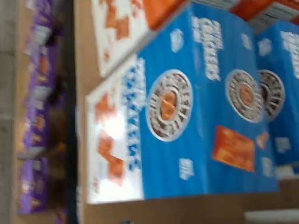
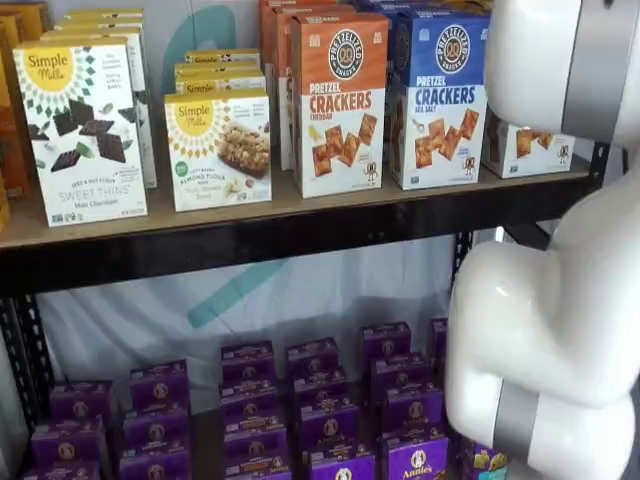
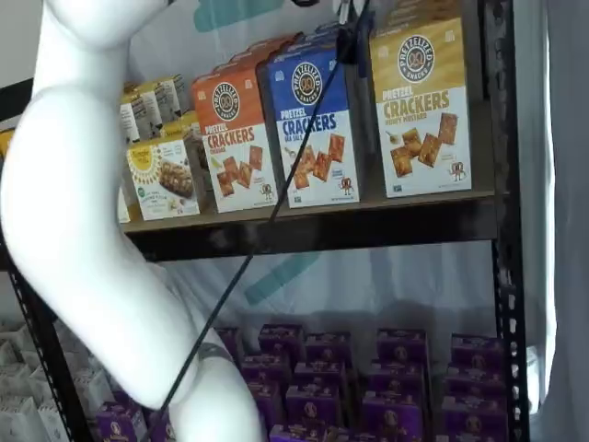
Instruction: Retrieve the yellow and white box located on the top shelf, the sixth one from the left
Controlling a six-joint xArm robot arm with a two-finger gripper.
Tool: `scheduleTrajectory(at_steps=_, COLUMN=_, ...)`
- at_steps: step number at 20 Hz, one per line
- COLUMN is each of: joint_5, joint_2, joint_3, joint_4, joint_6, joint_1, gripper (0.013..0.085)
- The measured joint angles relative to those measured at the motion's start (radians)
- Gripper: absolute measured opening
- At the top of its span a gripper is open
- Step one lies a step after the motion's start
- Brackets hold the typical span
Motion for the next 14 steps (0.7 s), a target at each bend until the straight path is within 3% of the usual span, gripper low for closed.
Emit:
scheduleTrajectory(at_steps=6, joint_5=-0.019, joint_2=0.067, joint_3=-0.081, joint_4=-0.073, joint_6=-0.021, joint_1=0.022, gripper=0.0850)
scheduleTrajectory(at_steps=10, joint_5=0.051, joint_2=0.157, joint_3=-0.194, joint_4=-0.155, joint_6=-0.002, joint_1=0.054, gripper=0.0850)
scheduleTrajectory(at_steps=14, joint_5=0.073, joint_2=0.202, joint_3=-0.237, joint_4=-0.177, joint_6=0.014, joint_1=0.072, gripper=0.0850)
